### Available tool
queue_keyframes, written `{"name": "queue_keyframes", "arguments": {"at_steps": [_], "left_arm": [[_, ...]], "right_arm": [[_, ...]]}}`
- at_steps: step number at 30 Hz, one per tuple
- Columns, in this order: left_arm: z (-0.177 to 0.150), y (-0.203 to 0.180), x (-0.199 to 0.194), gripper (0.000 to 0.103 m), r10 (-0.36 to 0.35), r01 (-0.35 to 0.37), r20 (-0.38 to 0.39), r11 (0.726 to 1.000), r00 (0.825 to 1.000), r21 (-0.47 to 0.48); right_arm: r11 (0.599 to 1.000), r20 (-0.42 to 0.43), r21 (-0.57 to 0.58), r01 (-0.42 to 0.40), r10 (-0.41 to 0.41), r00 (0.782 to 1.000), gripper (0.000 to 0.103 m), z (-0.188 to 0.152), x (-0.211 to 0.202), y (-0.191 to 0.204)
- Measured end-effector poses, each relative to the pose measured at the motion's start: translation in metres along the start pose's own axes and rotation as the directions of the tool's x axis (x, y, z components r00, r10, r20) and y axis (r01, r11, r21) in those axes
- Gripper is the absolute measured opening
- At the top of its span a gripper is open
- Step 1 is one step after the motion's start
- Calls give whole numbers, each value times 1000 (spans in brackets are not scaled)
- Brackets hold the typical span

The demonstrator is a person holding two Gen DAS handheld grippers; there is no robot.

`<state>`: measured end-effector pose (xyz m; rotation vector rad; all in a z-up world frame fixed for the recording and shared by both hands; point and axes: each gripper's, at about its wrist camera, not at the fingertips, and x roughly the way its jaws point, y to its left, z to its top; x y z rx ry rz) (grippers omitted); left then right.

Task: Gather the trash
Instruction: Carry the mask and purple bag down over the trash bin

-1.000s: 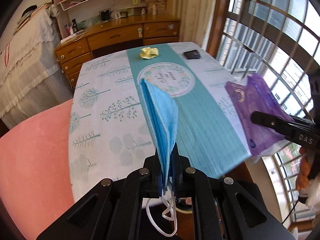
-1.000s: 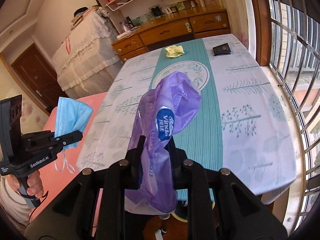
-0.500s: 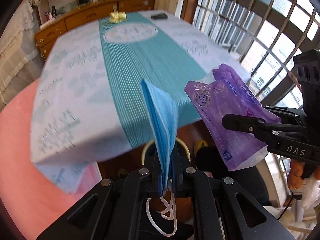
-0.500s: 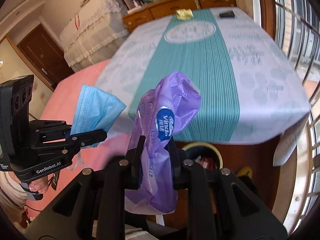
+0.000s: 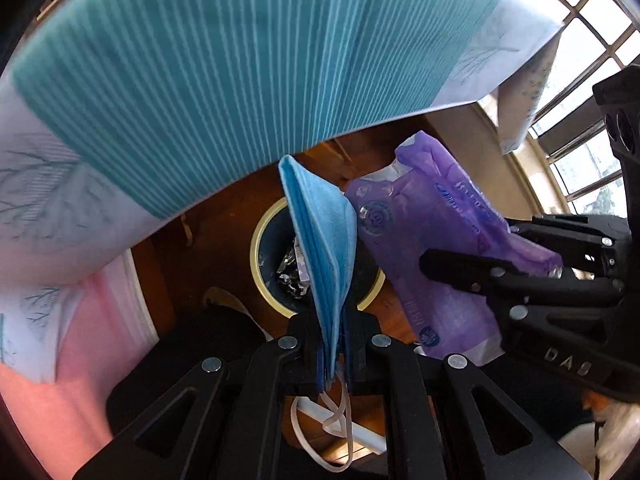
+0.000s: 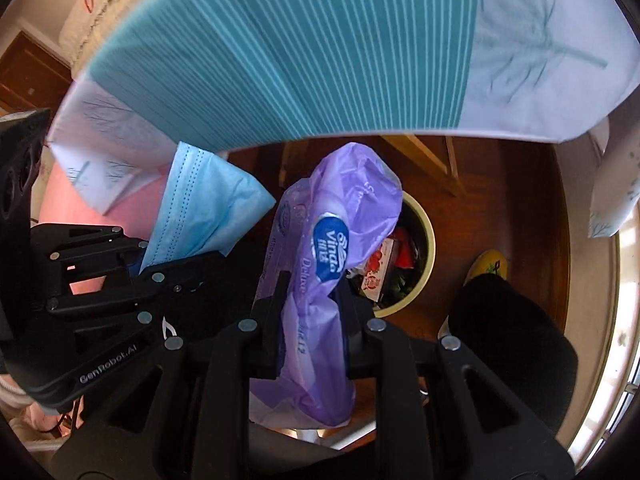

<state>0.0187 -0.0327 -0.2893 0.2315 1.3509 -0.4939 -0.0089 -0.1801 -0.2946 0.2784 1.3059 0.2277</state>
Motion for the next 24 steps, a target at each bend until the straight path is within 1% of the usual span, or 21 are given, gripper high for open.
{"name": "queue_keyframes", "arguments": {"at_steps": [3, 5, 8, 13, 16, 17, 19, 22, 24], "left_arm": [[3, 1, 28, 6, 8, -8, -18, 1000, 1000, -14], [17, 10, 51, 6, 13, -14, -37, 1000, 999, -21], [24, 17, 84, 6, 44, -47, -70, 998, 997, -36], [36, 18, 131, 7, 98, -103, -83, 993, 992, -62], [38, 25, 157, 7, 92, -104, -107, 989, 990, -109], [39, 24, 171, 7, 93, -106, -117, 988, 989, -116], [41, 26, 183, 7, 101, -116, -130, 986, 986, -116], [44, 31, 189, 7, 114, -129, -128, 984, 985, -123], [43, 37, 192, 7, 107, -126, -136, 983, 985, -137]], "right_arm": [[999, -20, 37, 6, -5, 1000, 17, -2, 28, -13], [998, -23, 51, 22, -21, 1000, 17, -4, 45, -20], [995, -41, 98, 34, -30, 999, 17, -1, 72, -35], [986, -59, 147, 74, -66, 996, 17, -1, 110, -58], [978, -63, 197, 73, -62, 996, 17, 0, 124, -72], [974, -67, 215, 68, -55, 996, 18, 0, 131, -78], [970, -69, 237, 61, -45, 997, 18, 2, 139, -85], [966, -61, 252, 55, -41, 997, 18, 7, 147, -92], [961, -66, 273, 54, -37, 997, 19, 8, 153, -98]]}}
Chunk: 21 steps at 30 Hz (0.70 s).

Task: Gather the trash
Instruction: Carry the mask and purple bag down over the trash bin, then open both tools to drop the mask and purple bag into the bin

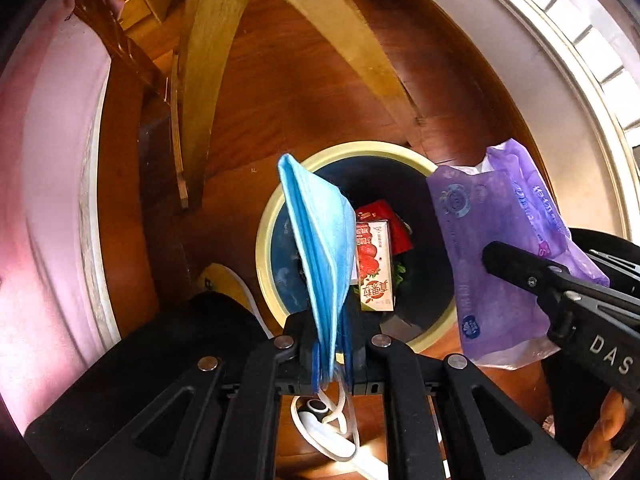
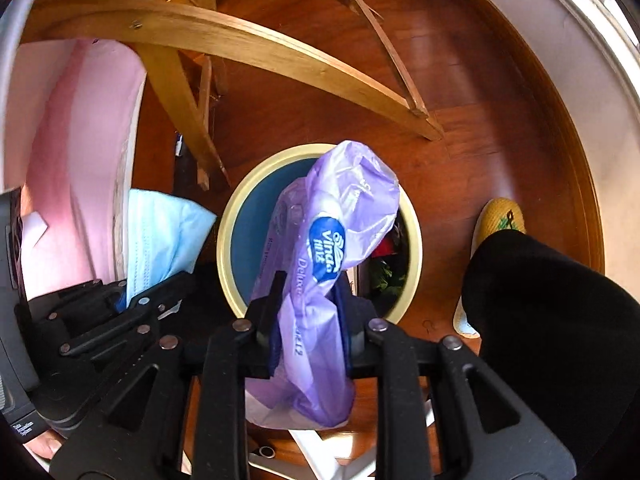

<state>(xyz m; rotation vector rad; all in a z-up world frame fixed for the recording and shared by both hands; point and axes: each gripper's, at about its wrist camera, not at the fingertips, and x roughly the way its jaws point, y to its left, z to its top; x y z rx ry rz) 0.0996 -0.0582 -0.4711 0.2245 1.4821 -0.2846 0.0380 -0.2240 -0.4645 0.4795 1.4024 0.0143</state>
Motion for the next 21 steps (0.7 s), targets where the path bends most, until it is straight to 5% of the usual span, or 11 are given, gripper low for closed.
{"name": "queue_keyframes", "arguments": {"at_steps": [10, 13, 15, 21], "left_arm": [[3, 15, 20, 10, -23, 22, -28, 1000, 999, -21], [4, 19, 25, 23, -27, 26, -37, 999, 999, -31], [4, 19, 26, 42, -37, 35, -44, 999, 998, -41], [4, 20, 25, 75, -46, 43, -46, 998, 998, -53]], "right_arm": [[1000, -5, -12, 4, -4, 1000, 33, 6, 22, -2], [1000, -2, -16, 9, -9, 1000, 52, 7, 24, -2], [1000, 3, -17, 14, -14, 1000, 53, 8, 24, -1], [1000, 11, -7, 19, -19, 1000, 60, 11, 25, -4]]}}
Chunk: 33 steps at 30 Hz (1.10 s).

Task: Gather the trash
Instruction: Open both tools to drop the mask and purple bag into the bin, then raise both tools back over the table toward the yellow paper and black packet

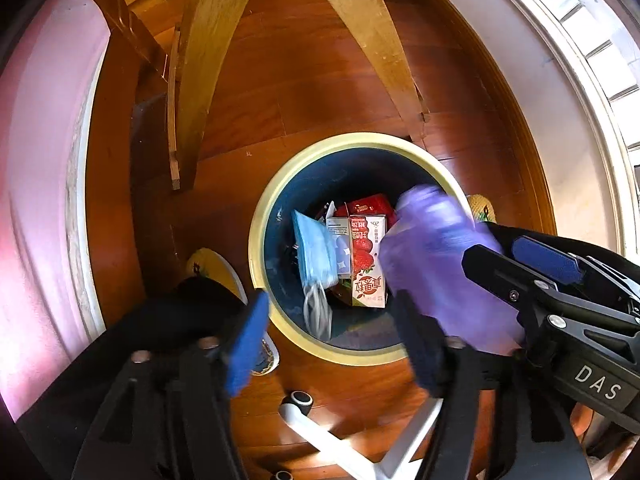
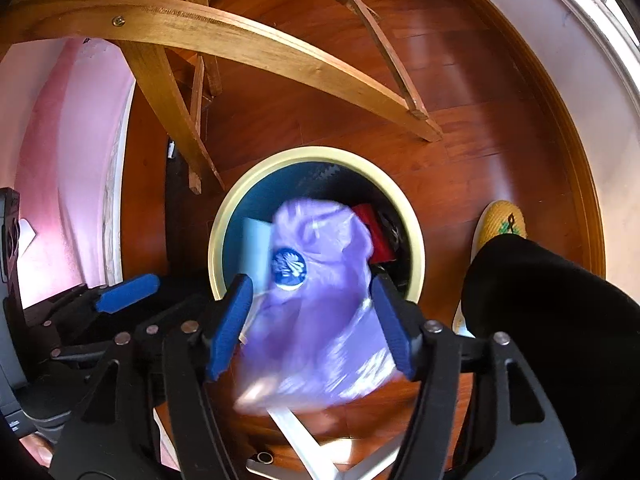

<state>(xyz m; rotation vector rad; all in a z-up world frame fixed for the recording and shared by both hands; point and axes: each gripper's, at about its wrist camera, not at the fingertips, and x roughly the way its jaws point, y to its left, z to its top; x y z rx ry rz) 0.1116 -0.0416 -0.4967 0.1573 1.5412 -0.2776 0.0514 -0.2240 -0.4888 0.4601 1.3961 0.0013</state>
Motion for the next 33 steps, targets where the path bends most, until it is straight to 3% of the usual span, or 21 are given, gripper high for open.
{"name": "queue_keyframes", "arguments": {"at_steps": [2, 20, 26, 33], "left_arm": [[0, 0, 1, 80, 4, -4, 0, 1000, 1000, -1], [-4, 0, -14, 81, 18, -18, 32, 1000, 999, -5], [-16, 2, -48, 81, -14, 13, 55, 1000, 998, 13], [-51, -8, -120, 81, -67, 54, 104, 990, 992, 128]], "right_arm": [[1000, 1, 3, -5, 5, 1000, 61, 0, -1, 0], [1000, 34, -14, -2, 2, 999, 64, 0, -12, 1], [999, 68, -46, -16, 19, 998, 64, -4, -49, 8], [988, 97, -154, -19, 34, 995, 64, -6, -120, 25]]}}
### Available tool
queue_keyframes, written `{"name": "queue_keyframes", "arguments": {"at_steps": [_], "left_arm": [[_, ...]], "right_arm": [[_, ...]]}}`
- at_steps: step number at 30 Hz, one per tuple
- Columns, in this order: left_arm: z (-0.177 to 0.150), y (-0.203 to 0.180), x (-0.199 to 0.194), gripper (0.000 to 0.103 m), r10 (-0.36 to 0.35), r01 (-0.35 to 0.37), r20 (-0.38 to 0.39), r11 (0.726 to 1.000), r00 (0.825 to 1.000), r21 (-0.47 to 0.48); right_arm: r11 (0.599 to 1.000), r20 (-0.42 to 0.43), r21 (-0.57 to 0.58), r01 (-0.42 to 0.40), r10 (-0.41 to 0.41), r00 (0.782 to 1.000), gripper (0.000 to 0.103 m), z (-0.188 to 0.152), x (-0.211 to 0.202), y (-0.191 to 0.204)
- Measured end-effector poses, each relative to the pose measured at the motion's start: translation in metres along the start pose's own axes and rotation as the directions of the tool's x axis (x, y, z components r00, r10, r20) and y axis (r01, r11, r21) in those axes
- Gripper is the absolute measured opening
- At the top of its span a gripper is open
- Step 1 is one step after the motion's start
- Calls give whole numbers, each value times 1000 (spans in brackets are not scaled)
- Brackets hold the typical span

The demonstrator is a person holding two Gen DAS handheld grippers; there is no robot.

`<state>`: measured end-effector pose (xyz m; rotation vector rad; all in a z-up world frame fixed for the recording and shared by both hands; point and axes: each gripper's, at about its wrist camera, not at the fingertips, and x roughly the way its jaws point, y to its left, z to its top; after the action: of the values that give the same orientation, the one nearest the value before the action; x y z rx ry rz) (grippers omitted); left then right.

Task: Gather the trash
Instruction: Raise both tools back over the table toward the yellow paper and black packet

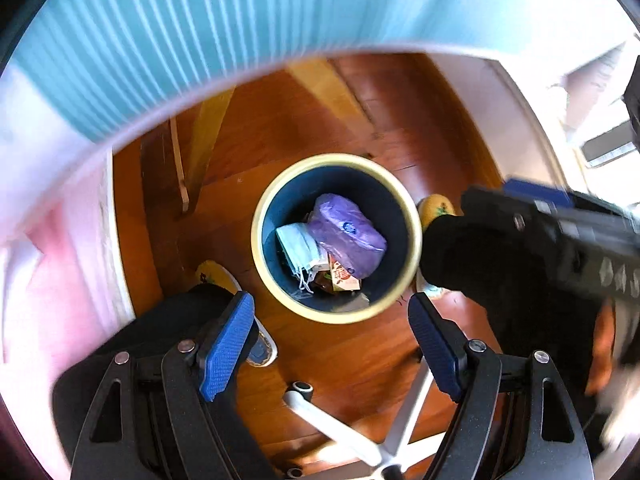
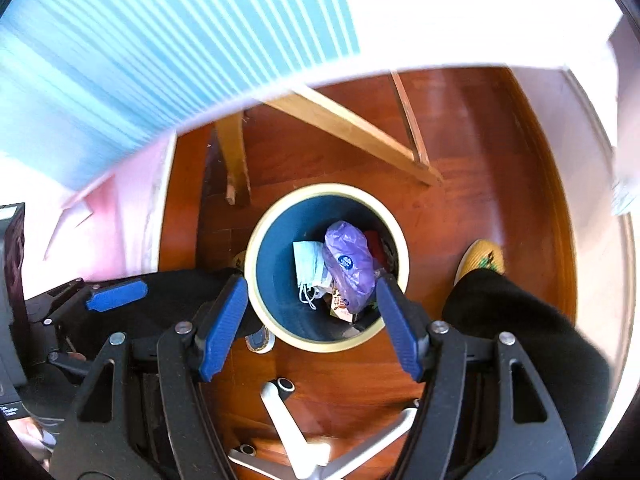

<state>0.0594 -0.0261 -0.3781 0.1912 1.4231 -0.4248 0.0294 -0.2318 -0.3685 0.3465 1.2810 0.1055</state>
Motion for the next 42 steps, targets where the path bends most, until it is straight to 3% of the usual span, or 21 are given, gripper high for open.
{"name": "queue_keyframes", "arguments": {"at_steps": [4, 8, 15, 21, 26, 31, 36, 42], "left_arm": [[-6, -4, -57, 81, 24, -29, 79, 998, 997, 63], [2, -4, -111, 81, 37, -47, 149, 997, 988, 68], [37, -1, -214, 81, 77, -109, 288, 989, 954, 98], [76, 5, -297, 81, 125, -185, 410, 977, 903, 109], [115, 22, -354, 81, 178, -239, 494, 969, 851, 62], [183, 56, -392, 81, 212, -255, 515, 967, 830, 14], [266, 96, -403, 81, 235, -260, 498, 965, 834, -20], [388, 137, -387, 83, 241, -266, 471, 964, 849, -14]], "right_arm": [[998, 41, -67, -2, 4, 999, 64, 8, -48, 10], [993, 92, -118, 0, 11, 996, 64, 19, -95, 22], [982, 192, -188, -18, 54, 980, 64, 47, -185, 51], [977, 270, -210, -39, 97, 958, 65, 82, -259, 75], [981, 360, -192, -34, 103, 927, 69, 129, -313, 90], [993, 398, -104, -50, 88, 913, 70, 198, -339, 91], [997, 385, 26, -73, 57, 921, 73, 287, -341, 80], [985, 341, 165, -41, -18, 940, 74, 410, -294, 51]]}}
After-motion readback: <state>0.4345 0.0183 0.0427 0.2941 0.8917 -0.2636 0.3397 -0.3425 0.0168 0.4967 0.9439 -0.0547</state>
